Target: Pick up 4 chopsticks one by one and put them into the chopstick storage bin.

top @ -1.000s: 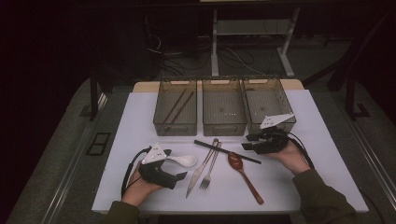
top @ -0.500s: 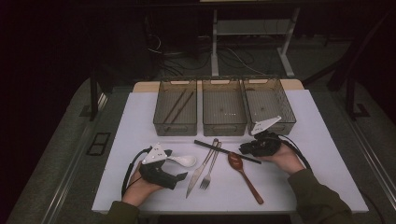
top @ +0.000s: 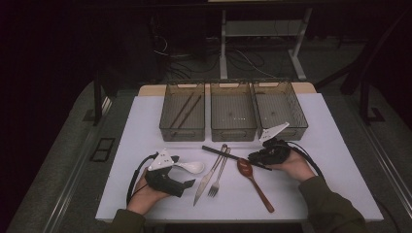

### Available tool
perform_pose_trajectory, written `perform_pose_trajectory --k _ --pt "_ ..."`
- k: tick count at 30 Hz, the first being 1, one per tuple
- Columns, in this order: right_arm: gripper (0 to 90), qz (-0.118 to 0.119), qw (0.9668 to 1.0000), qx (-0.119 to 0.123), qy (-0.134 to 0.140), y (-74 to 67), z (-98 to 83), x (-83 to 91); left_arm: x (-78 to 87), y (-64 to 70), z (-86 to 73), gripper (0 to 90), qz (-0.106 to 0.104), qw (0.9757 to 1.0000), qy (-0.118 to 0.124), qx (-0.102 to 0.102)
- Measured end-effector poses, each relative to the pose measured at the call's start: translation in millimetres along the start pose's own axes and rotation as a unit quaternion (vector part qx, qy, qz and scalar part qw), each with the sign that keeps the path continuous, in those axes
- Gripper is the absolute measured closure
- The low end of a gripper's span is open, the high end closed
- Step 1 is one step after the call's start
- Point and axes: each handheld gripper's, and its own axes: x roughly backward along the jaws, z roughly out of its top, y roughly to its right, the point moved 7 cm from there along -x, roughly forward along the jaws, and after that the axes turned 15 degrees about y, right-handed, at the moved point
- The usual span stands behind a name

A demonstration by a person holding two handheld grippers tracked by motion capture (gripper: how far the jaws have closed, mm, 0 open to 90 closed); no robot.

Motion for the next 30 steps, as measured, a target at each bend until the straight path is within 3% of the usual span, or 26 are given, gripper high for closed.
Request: perform_pose_trajectory --k 30 --pt "83.6 0.006 1.0000 0.004 -0.003 5.5 3.2 -4.0 -0.4 -0.5 0.7 0.0 0.000 1.0000 0.001 -0.001"
